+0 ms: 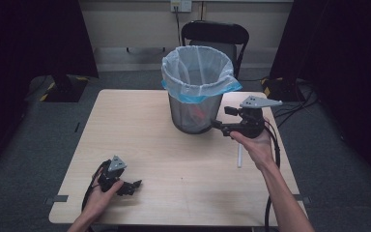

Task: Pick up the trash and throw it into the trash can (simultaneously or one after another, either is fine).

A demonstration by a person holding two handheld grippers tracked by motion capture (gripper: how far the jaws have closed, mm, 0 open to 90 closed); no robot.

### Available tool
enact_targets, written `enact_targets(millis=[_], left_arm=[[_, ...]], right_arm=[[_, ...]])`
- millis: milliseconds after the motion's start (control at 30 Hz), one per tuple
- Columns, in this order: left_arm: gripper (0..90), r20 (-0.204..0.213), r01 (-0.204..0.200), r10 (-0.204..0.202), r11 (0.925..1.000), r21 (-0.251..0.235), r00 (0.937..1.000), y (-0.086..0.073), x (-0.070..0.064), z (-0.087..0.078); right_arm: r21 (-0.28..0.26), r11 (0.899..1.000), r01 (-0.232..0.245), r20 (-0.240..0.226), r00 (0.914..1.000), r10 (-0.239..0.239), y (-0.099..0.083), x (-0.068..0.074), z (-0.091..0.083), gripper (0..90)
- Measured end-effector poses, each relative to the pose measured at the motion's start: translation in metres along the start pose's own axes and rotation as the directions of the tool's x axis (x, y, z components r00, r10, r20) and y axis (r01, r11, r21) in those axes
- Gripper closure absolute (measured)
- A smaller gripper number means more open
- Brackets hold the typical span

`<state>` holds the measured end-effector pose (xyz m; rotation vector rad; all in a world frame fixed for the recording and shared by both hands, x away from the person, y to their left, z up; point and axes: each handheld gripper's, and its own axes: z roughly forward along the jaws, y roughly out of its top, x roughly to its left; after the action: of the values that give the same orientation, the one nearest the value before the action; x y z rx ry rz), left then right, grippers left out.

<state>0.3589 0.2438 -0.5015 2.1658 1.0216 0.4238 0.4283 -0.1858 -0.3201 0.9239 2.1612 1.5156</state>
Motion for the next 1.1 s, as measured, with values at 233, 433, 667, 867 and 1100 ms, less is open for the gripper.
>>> enact_targets(millis=[233,433,667,867,1100], left_arm=[[0.0,-0.004,-0.001,0.001,1.0000,0.003,1.0000,0.000,0.000,0.000],[0.0,0.000,0.000,0.000,1.0000,0.001,1.0000,0.000,0.000,0.000],[0.0,-0.001,0.000,0.000,1.0000,-0.001,1.0000,0.000,0.000,0.000],[0.0,-0.001,0.000,0.000,1.0000,-0.001,1.0000,0.000,0.000,0.000],[0.0,-0.001,0.001,-0.001,1.0000,-0.001,1.0000,0.000,0.000,0.000]], right_arm=[[0.036,0.999,-0.029,0.041,0.9988,0.028,-0.020,-0.002,0.001,17.2],[0.088,0.993,-0.075,0.106,0.9923,0.065,-0.047,-0.011,0.001,26.5],[0.139,0.978,-0.158,0.193,0.9726,0.130,-0.090,-0.038,0.002,40.5],[0.225,0.952,-0.207,0.232,0.9604,0.154,-0.126,-0.050,-0.003,50.4],[0.264,0.937,-0.231,0.257,0.9525,0.163,-0.145,-0.048,-0.008,56.7]])
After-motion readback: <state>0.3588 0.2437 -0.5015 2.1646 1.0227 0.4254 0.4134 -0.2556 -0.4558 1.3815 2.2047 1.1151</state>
